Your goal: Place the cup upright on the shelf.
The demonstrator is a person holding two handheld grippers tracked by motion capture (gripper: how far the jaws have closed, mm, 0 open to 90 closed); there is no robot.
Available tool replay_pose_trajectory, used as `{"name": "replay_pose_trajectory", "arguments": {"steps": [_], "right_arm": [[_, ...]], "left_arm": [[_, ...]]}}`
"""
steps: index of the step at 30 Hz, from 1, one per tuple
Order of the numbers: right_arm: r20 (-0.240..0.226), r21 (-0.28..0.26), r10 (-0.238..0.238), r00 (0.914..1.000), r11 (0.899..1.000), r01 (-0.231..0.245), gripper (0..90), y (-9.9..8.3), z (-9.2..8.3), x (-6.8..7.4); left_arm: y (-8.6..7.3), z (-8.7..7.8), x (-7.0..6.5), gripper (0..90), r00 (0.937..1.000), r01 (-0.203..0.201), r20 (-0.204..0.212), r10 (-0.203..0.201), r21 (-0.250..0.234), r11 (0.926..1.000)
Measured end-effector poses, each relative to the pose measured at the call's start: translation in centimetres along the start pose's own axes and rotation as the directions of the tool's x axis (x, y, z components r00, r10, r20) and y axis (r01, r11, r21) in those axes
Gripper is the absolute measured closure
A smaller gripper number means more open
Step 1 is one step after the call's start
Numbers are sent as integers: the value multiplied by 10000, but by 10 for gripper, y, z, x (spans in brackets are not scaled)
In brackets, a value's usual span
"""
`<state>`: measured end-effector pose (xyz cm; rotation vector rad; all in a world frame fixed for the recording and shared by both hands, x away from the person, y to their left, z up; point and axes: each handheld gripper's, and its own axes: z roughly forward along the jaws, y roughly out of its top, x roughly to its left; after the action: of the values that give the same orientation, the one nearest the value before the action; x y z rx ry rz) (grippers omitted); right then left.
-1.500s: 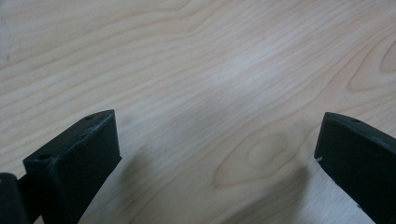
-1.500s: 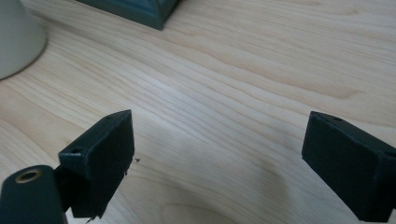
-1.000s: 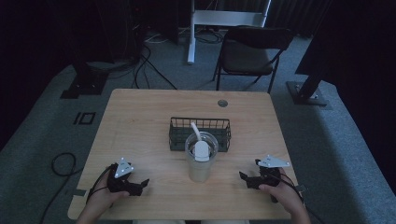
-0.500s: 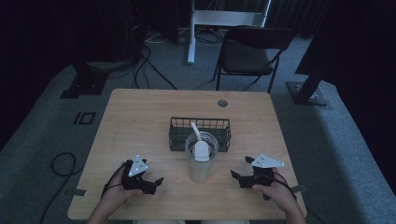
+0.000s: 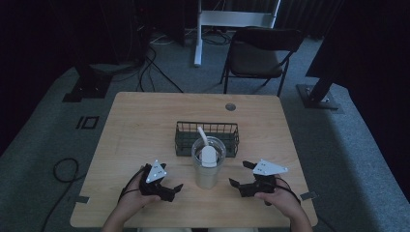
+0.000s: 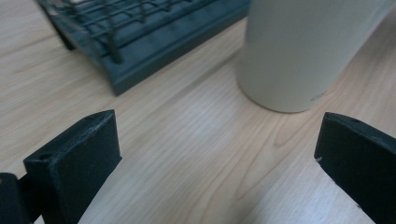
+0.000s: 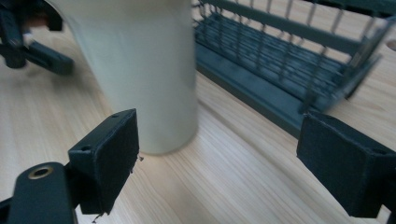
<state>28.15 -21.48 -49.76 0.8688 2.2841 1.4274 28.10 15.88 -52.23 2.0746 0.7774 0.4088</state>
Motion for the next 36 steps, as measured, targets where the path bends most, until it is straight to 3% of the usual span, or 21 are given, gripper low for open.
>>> {"name": "replay_pose_trajectory", "arguments": {"steps": [15,24,33,36], "right_arm": [[-1287,-1050,-433,9907,9940,298,125,17,21,21],[-1486,-1457,-565,9873,9887,346,123,19,33,24],[-1637,-1480,-566,9849,9885,322,121,22,50,26],[-1791,-1610,-563,9822,9866,272,121,21,55,27]], "left_arm": [[18,25,-20,5,9963,-140,845,180,-478,9988],[27,41,-30,12,9928,-130,1180,216,-734,9972],[29,53,-32,13,9884,162,1515,-53,-711,9973],[29,57,-33,52,9873,343,1572,-219,-764,9965]]}}
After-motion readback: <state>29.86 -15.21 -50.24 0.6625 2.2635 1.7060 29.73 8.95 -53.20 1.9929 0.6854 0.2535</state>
